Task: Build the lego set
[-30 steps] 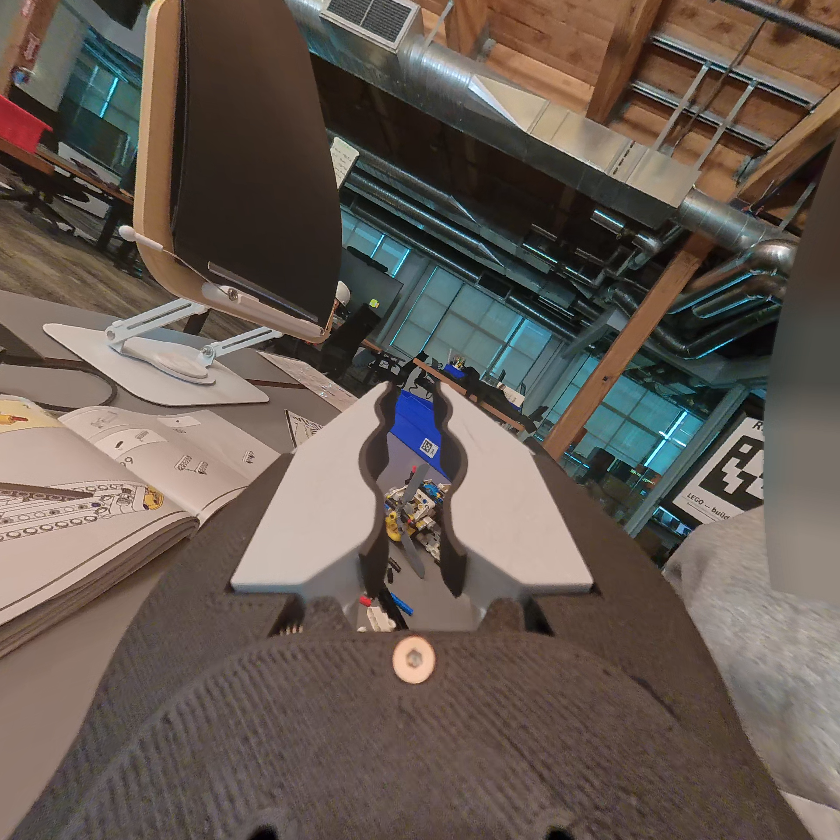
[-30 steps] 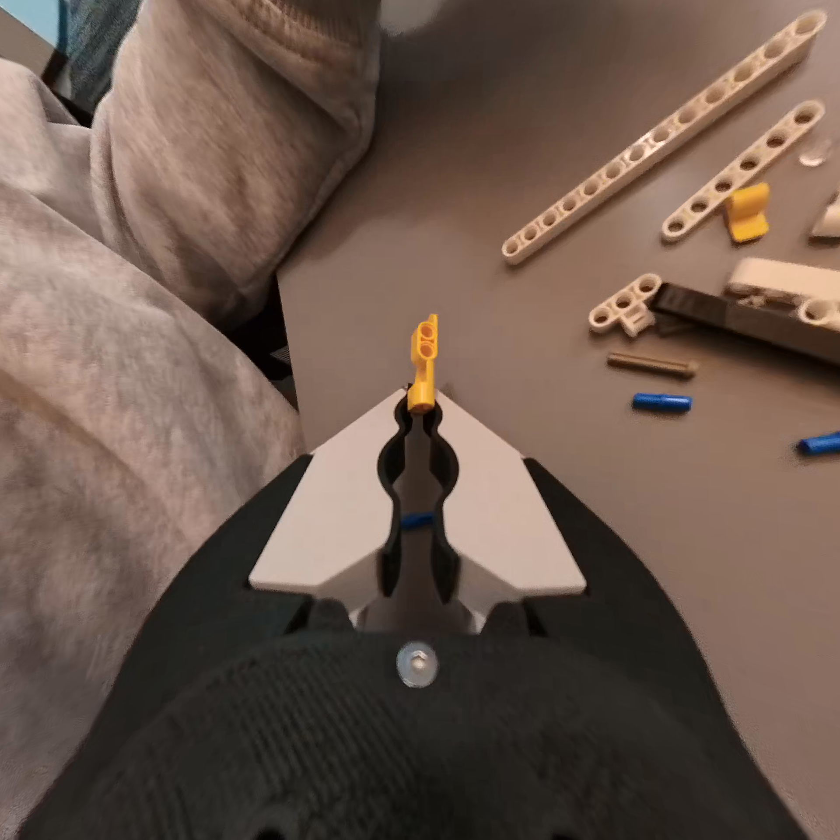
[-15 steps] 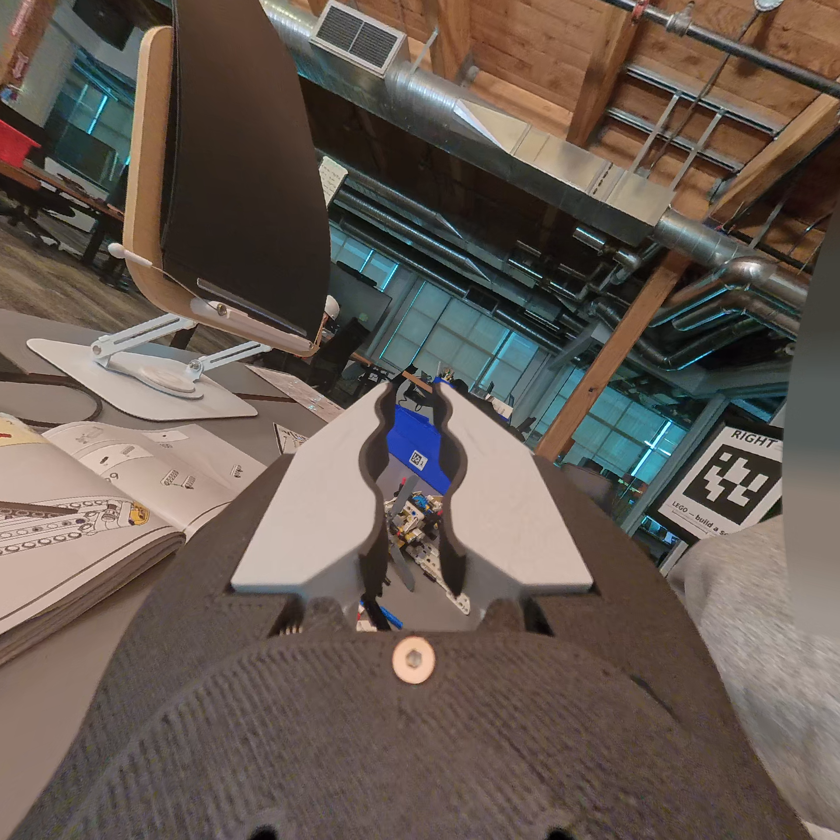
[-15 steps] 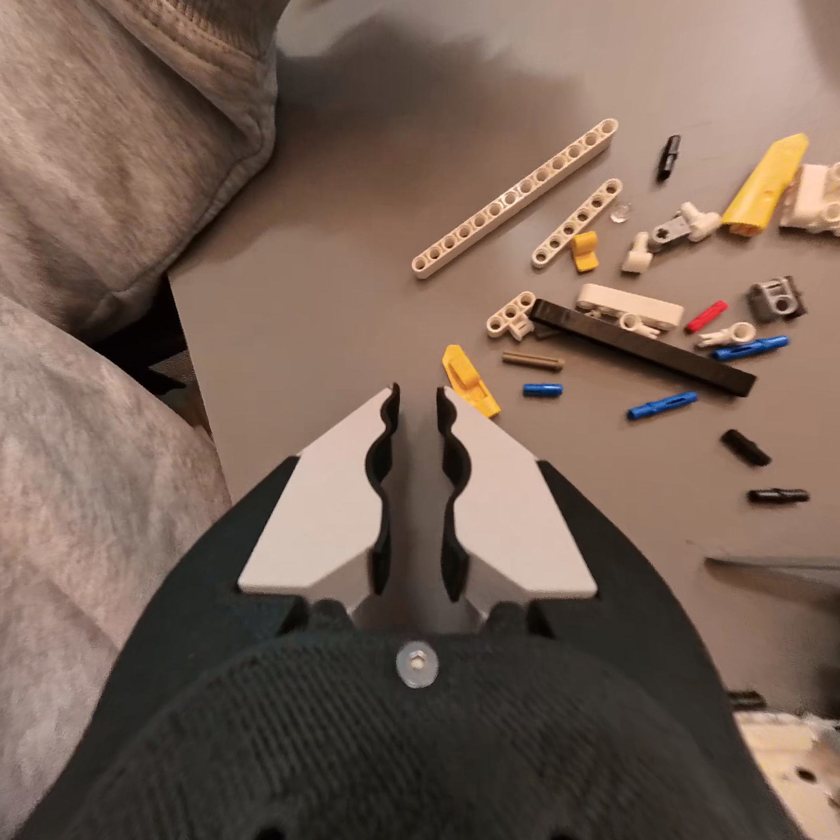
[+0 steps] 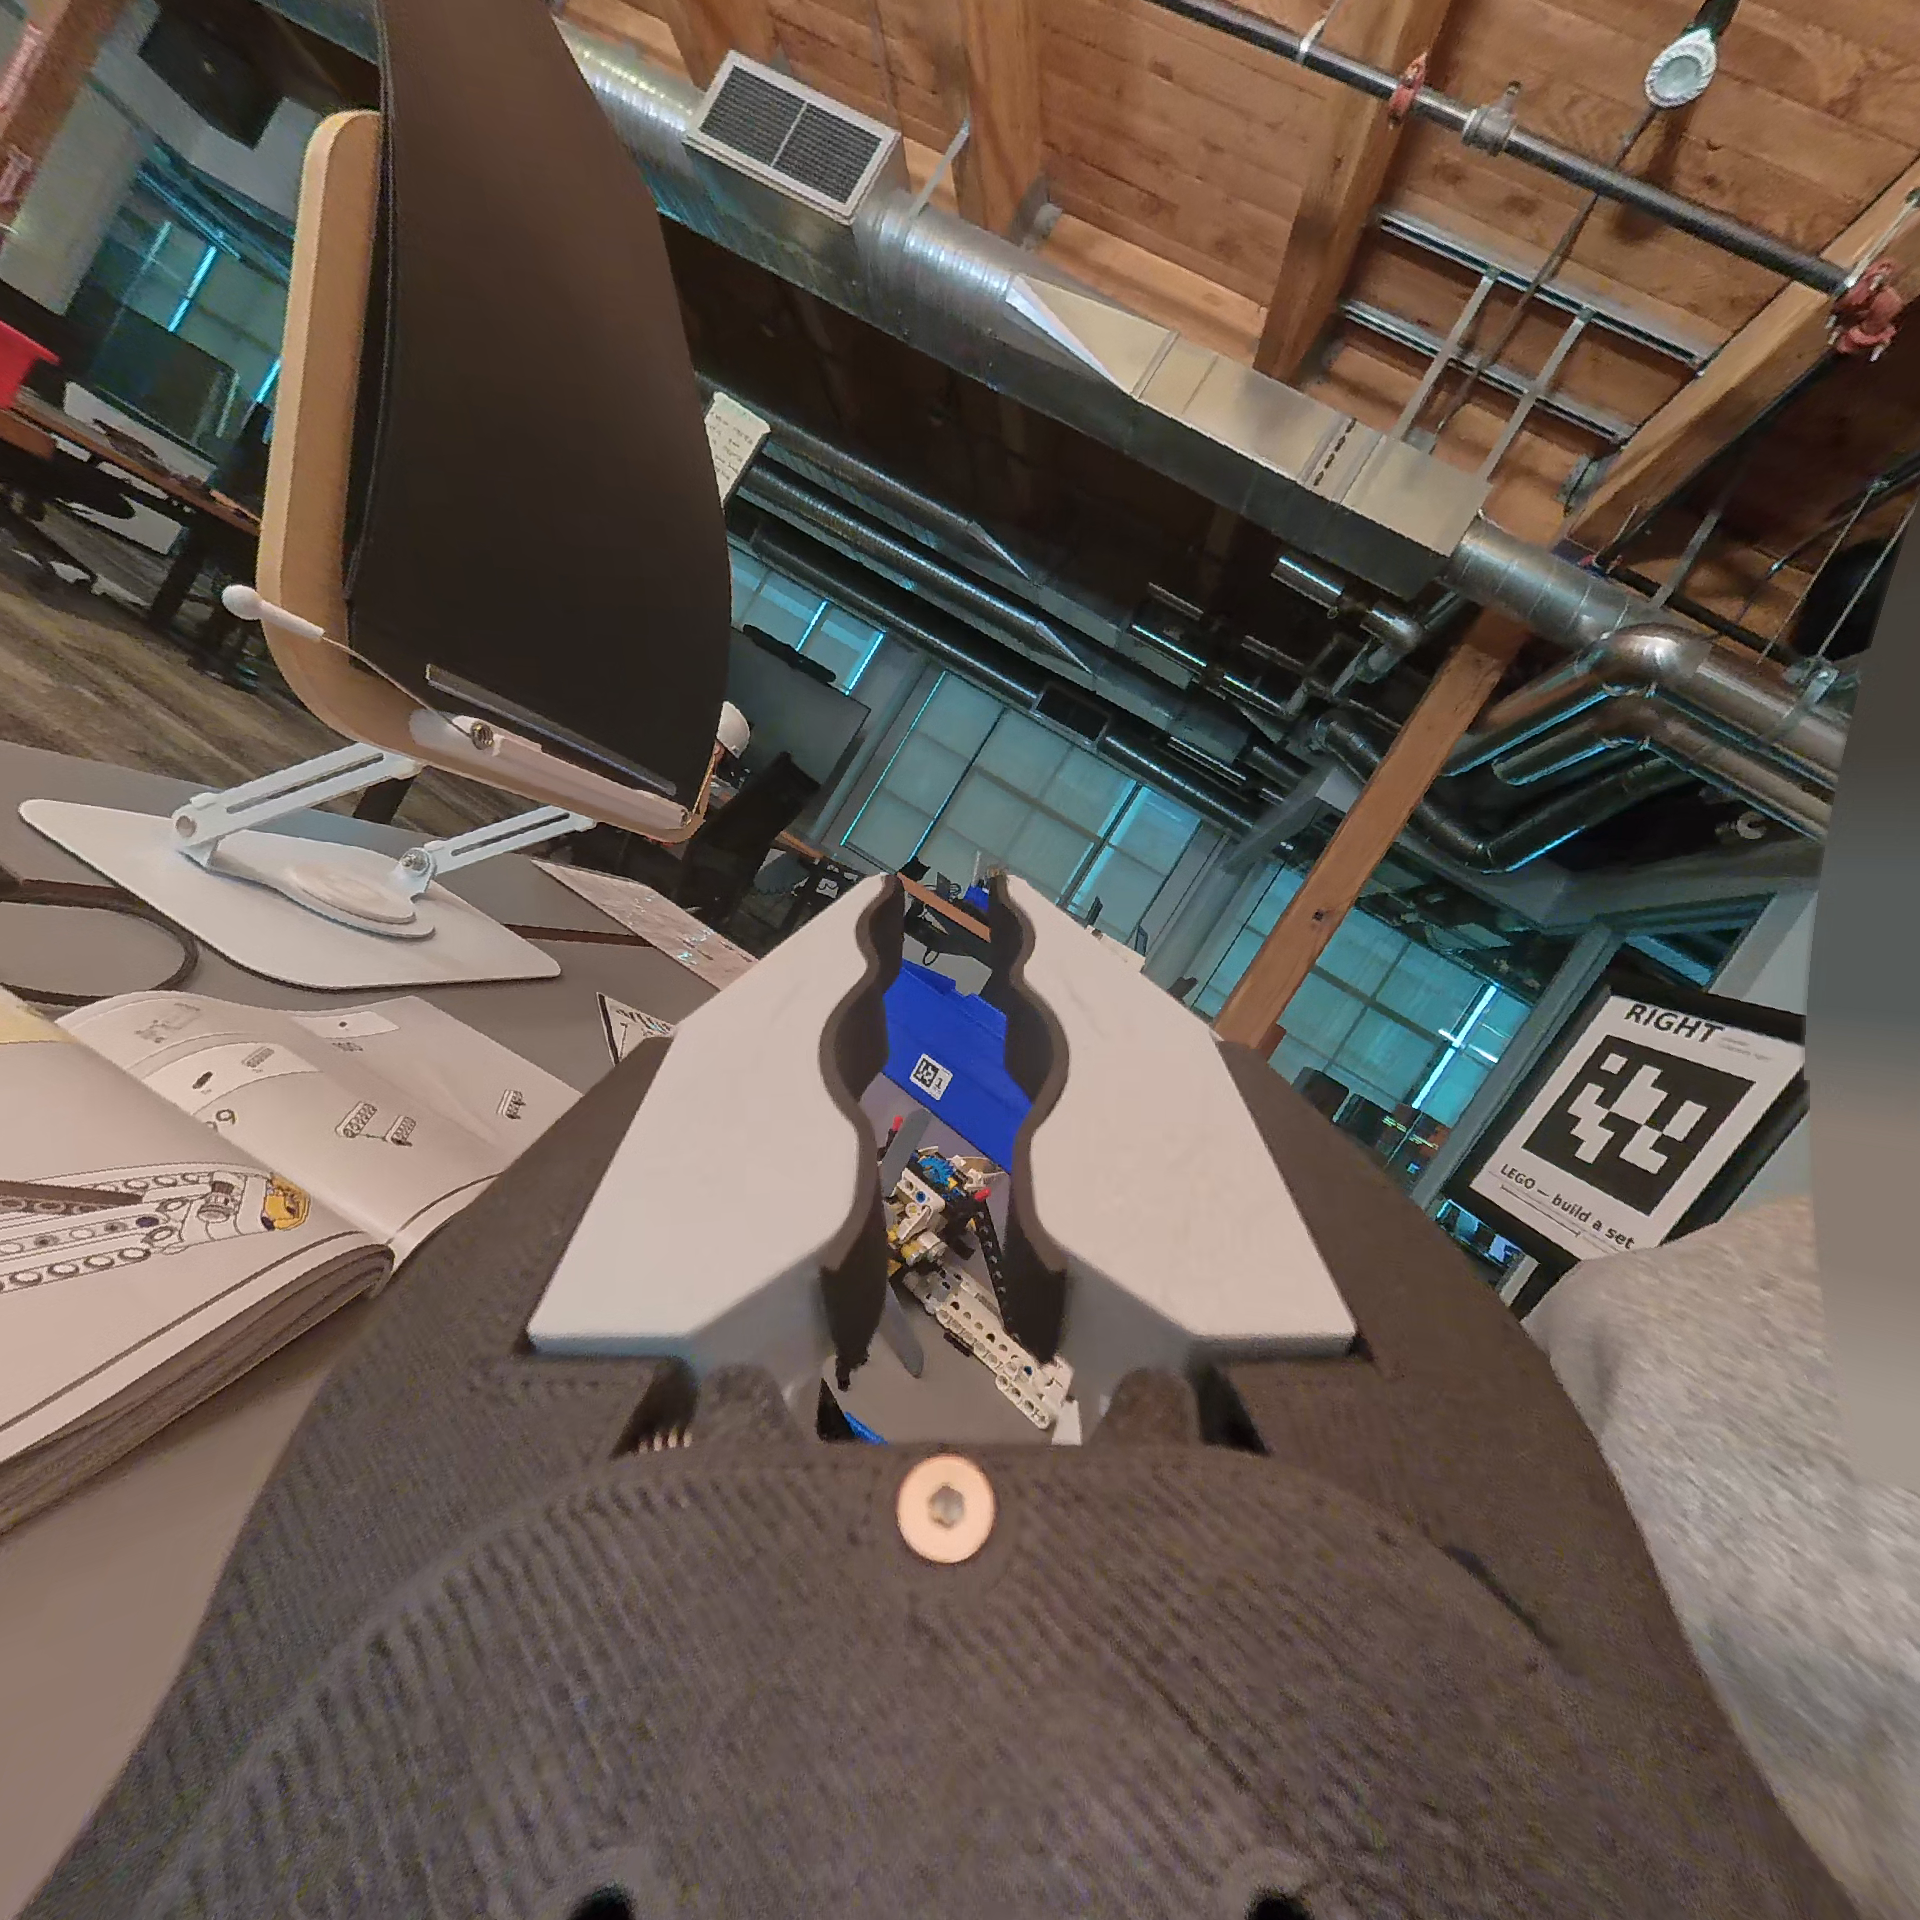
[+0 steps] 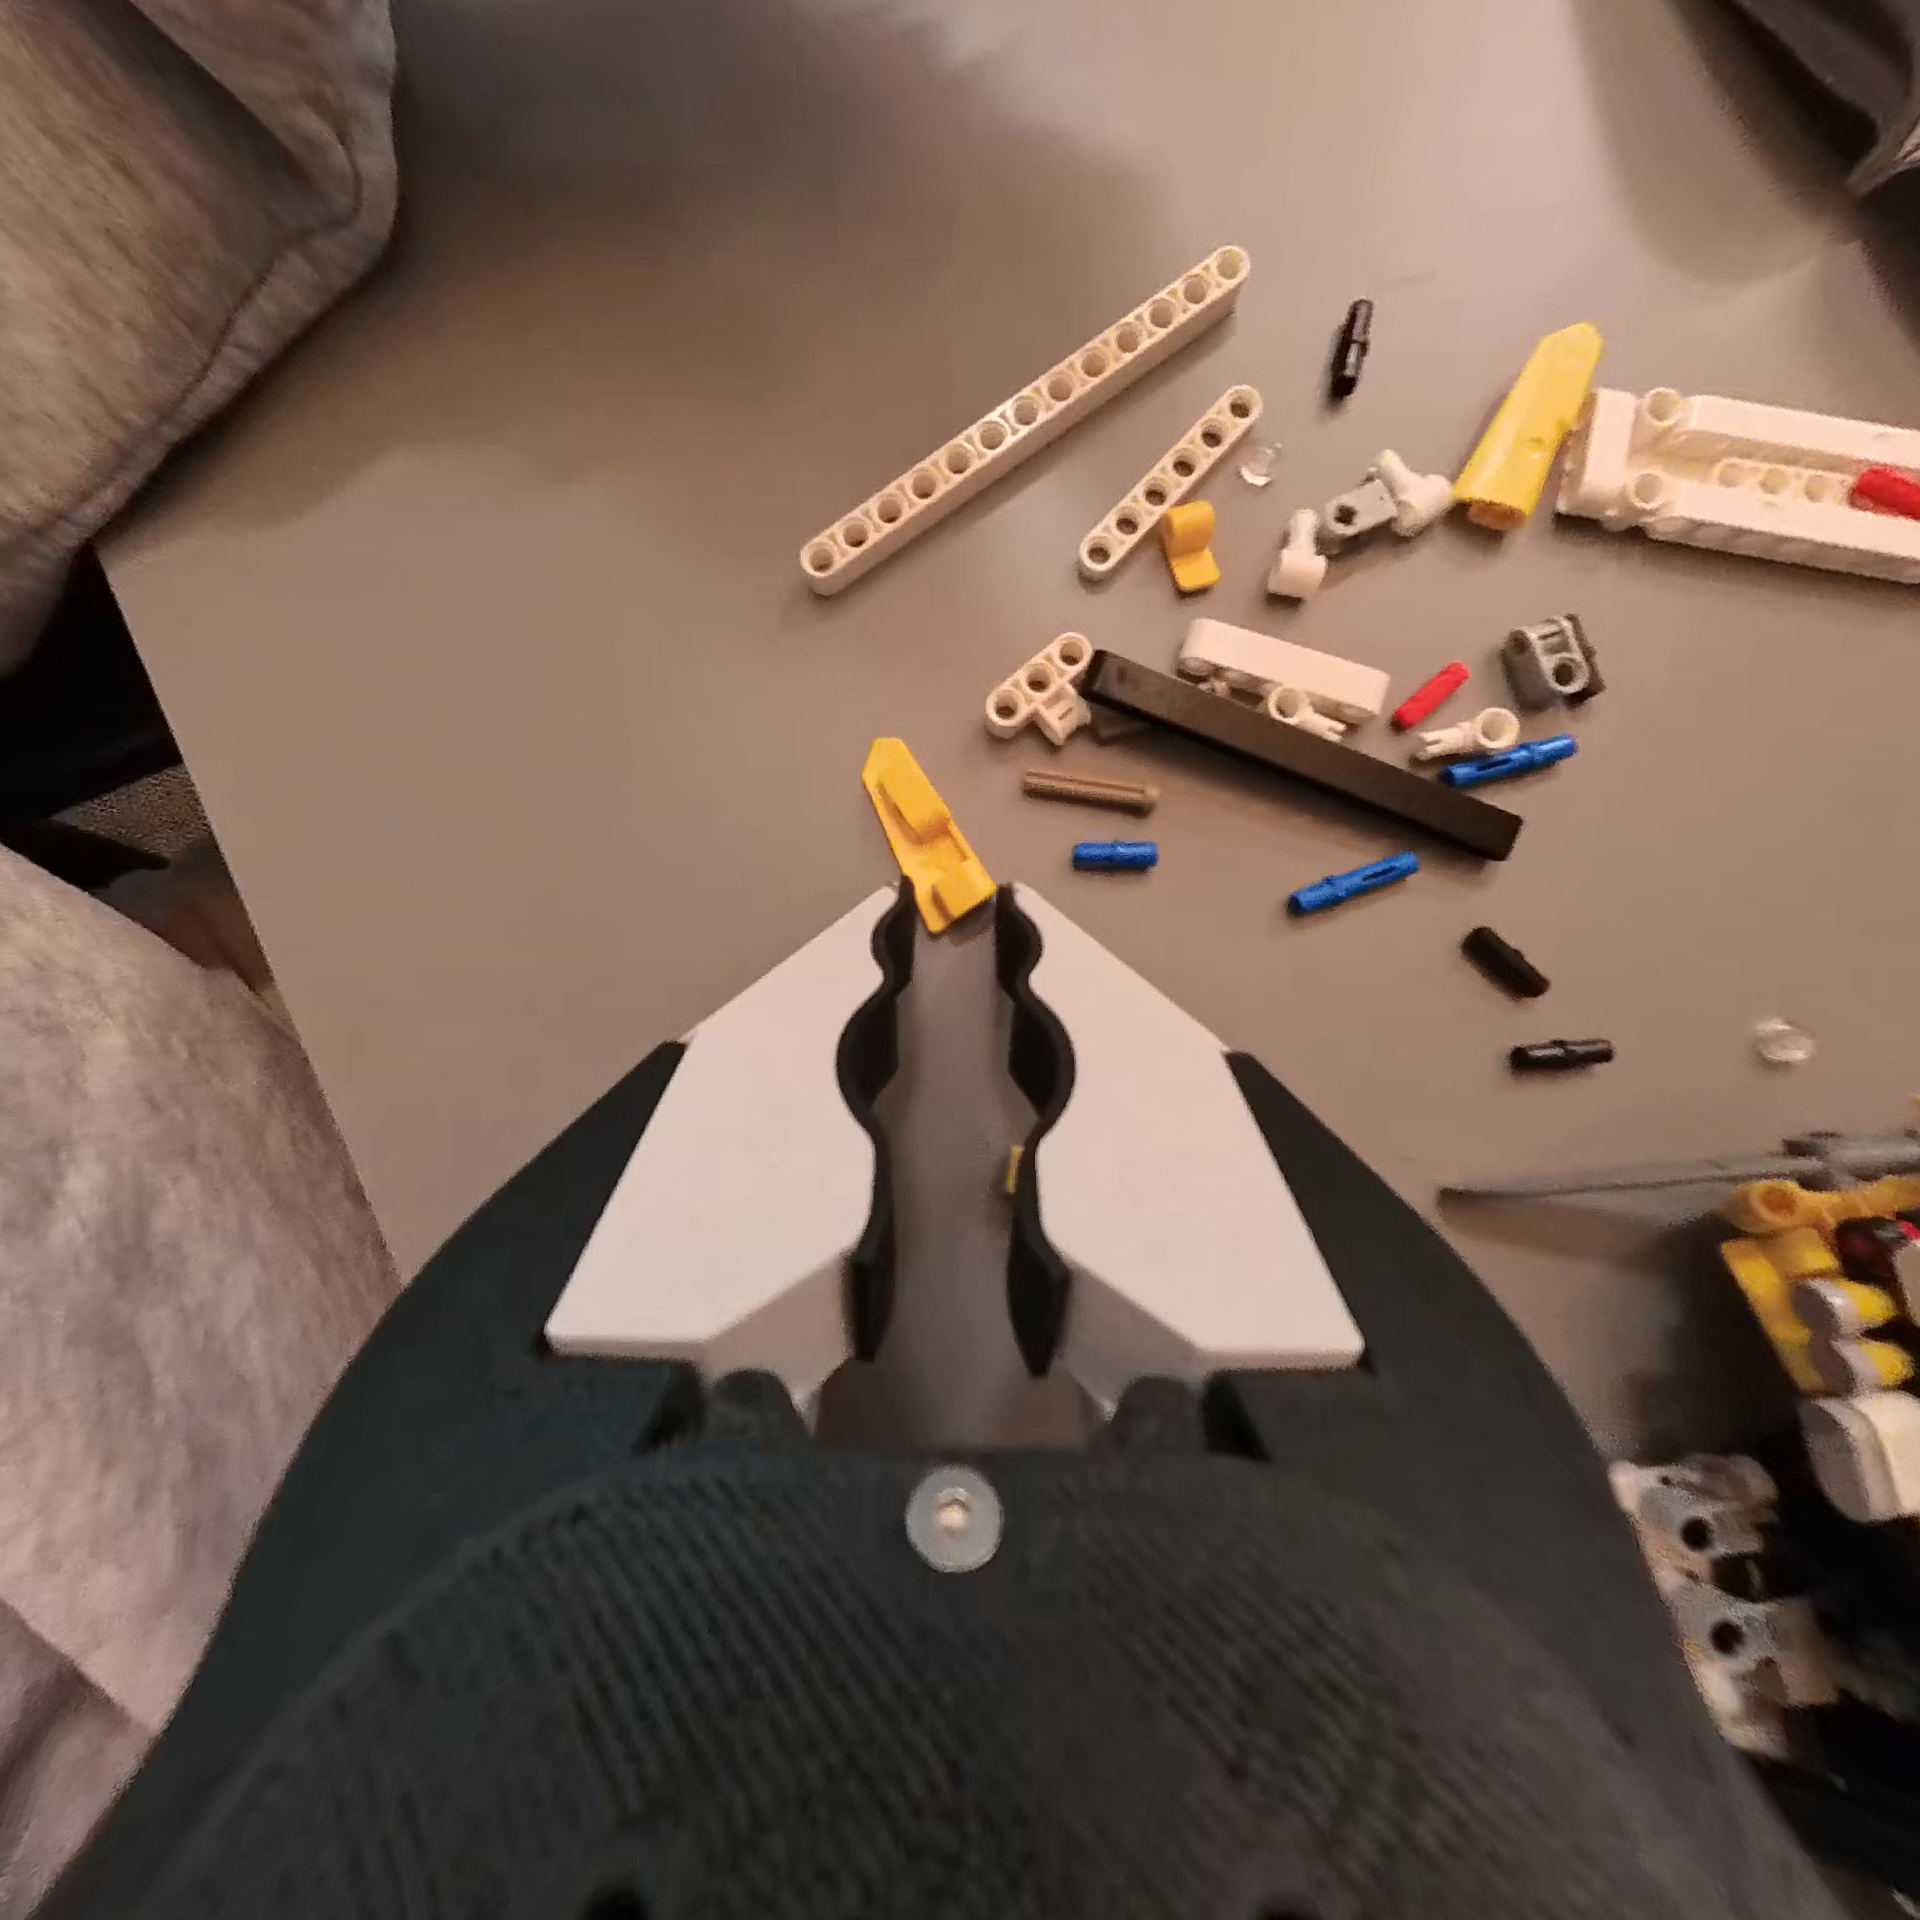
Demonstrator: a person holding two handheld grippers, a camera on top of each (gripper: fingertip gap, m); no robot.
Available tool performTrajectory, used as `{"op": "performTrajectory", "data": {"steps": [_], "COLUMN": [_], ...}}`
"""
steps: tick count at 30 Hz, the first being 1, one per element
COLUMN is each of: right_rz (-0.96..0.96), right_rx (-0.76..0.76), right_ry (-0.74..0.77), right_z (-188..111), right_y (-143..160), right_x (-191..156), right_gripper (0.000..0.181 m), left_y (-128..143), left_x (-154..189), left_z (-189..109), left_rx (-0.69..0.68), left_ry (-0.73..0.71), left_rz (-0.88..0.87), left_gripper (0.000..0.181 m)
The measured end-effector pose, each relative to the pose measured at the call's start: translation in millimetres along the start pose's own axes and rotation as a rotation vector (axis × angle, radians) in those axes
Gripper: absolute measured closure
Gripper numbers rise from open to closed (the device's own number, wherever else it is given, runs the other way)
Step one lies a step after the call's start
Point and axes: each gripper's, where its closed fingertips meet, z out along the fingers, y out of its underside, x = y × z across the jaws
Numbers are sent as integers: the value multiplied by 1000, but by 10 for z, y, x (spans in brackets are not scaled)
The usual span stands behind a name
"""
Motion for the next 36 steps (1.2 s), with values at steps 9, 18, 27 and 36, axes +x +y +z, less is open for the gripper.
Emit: {"op": "performTrajectory", "data": {"steps": [9, 18, 27, 36], "right_rz": [-31, 9, 196, 235], "right_rx": [20, 40, -69, -134], "right_ry": [-77, 163, 157, 137], "right_z": [26, -215, 155, 273], "right_y": [-99, -418, -451, -334], "right_x": [-214, 605, 949, 968], "right_gripper": [167, 162, 172, 180], "left_y": [-19, -35, -104, -187], "left_x": [2, -2, -2, 53], "left_z": [-8, -19, -64, -104], "left_rx": [9, 16, 21, 64], "left_ry": [4, 4, -15, 25], "left_rz": [-4, -8, 26, -8], "left_gripper": [169, 169, 169, 169]}}
